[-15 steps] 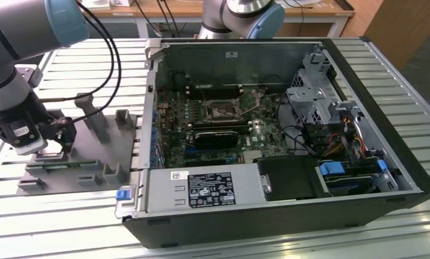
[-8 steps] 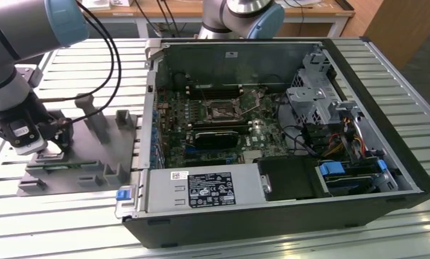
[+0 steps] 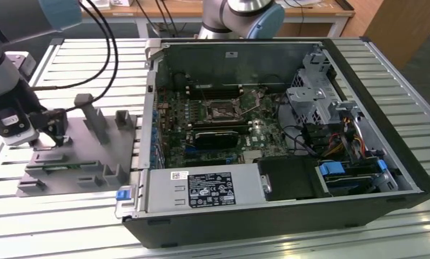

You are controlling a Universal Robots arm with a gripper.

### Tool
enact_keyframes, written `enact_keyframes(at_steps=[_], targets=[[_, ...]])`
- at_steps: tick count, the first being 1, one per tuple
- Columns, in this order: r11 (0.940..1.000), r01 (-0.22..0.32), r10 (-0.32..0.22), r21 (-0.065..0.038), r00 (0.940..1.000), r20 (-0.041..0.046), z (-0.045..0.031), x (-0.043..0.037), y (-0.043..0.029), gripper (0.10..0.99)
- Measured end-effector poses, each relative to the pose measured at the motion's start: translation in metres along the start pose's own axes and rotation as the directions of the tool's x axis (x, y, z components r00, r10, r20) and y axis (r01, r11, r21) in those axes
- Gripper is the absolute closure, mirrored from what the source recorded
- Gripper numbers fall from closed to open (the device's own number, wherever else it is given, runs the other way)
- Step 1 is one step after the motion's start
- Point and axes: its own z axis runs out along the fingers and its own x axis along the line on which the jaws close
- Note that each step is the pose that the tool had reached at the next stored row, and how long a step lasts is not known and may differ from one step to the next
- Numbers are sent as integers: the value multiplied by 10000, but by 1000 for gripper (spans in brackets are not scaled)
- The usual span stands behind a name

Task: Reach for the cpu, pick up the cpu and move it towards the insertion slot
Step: 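Pick up the cpu and move it towards the insertion slot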

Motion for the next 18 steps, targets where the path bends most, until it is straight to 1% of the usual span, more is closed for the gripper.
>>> enact_keyframes(at_steps=[18], targets=[[10000,0,0,1,10000,-1,-815,29,48,541]])
